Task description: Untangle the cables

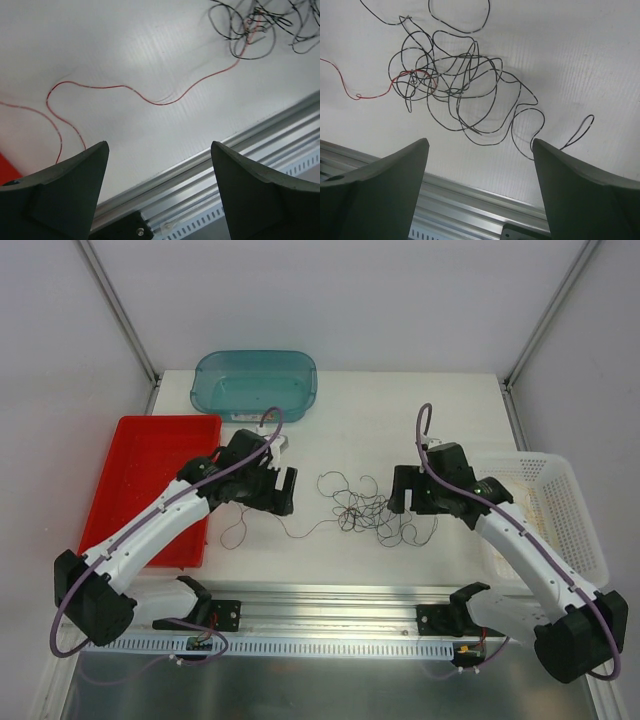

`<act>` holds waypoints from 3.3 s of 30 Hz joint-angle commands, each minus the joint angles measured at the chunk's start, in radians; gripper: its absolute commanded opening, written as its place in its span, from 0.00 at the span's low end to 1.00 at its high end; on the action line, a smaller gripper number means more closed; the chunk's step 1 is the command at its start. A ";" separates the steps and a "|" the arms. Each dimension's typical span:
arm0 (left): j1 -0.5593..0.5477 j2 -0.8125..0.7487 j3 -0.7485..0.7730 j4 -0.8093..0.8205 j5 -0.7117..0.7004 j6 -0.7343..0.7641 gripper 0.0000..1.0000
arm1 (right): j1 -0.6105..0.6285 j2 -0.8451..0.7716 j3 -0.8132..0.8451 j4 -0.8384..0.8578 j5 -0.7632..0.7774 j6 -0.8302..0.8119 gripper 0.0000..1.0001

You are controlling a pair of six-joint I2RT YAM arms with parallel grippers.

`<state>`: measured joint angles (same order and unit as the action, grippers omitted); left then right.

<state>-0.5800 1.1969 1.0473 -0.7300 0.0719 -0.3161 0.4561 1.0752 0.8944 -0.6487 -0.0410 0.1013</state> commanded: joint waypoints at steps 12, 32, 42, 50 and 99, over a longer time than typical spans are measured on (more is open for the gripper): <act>-0.221 0.309 0.149 0.187 0.166 0.373 0.70 | 0.010 -0.100 0.020 -0.025 -0.016 0.008 0.95; -0.262 0.434 0.025 0.428 0.267 0.319 0.00 | 0.016 -0.054 -0.169 0.291 -0.123 0.202 0.96; -0.262 0.279 -0.059 0.438 0.279 0.241 0.00 | 0.125 0.193 -0.097 0.425 -0.083 0.244 0.96; -0.262 0.181 -0.078 0.451 0.267 0.210 0.00 | 0.167 0.388 -0.089 0.523 -0.060 0.333 0.73; 0.573 -0.036 0.718 0.001 -0.299 -0.029 0.00 | -0.181 -0.176 -0.032 0.012 -0.068 -0.020 1.00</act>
<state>-0.0963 1.1679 1.7409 -0.6945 -0.2302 -0.2813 0.2691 0.9318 0.8265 -0.5972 -0.0826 0.1017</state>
